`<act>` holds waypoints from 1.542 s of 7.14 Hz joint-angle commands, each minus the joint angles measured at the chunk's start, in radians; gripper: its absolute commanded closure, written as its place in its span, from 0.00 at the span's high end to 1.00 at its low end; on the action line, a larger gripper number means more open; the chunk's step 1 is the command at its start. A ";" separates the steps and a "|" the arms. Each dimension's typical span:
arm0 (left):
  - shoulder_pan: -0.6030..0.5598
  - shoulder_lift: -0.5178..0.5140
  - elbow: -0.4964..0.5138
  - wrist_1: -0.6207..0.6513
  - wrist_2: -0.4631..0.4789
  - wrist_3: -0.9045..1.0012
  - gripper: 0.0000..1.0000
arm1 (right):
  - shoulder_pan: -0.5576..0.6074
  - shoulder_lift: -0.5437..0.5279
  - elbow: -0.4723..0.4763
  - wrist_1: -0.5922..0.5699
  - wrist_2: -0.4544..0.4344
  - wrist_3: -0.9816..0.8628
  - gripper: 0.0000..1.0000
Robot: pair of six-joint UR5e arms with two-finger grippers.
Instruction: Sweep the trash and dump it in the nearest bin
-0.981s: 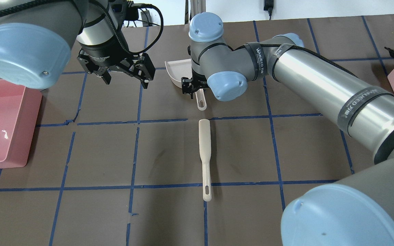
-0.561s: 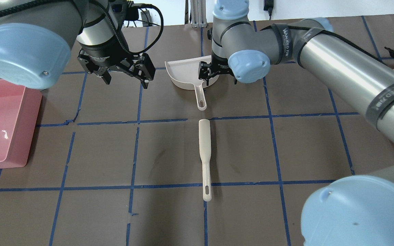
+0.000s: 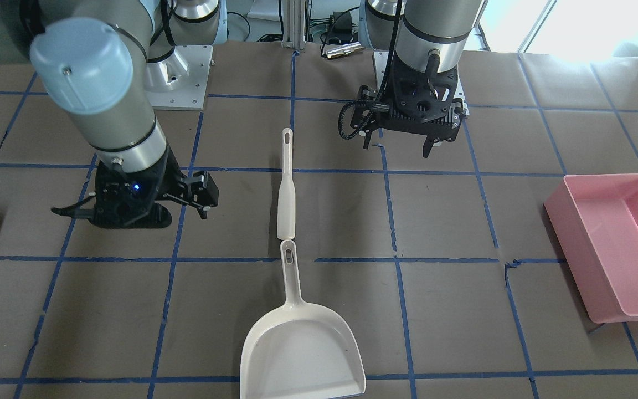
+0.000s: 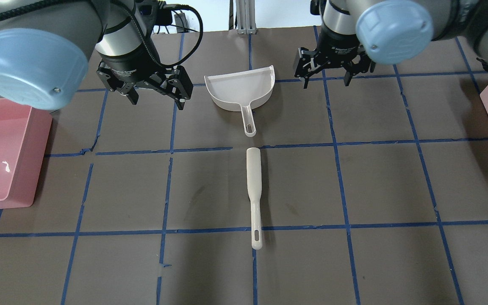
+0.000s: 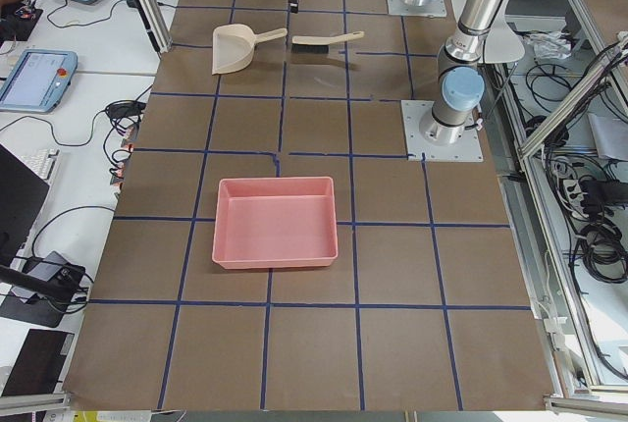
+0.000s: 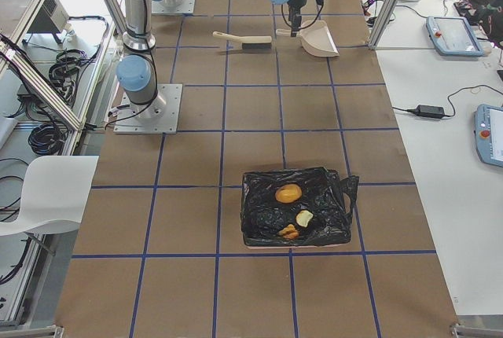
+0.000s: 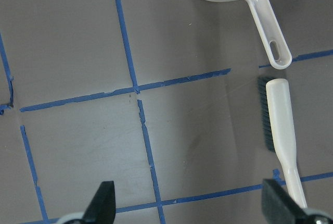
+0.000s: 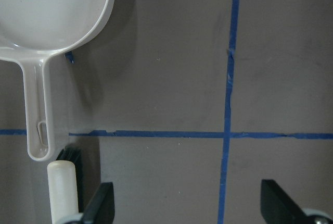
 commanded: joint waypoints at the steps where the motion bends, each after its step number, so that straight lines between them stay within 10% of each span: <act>1: 0.002 0.000 0.000 0.000 0.001 0.000 1.00 | -0.019 -0.124 0.001 0.150 -0.006 -0.018 1.00; 11: 0.000 0.000 0.000 0.000 0.004 0.000 1.00 | -0.068 -0.157 0.011 0.170 -0.031 -0.113 1.00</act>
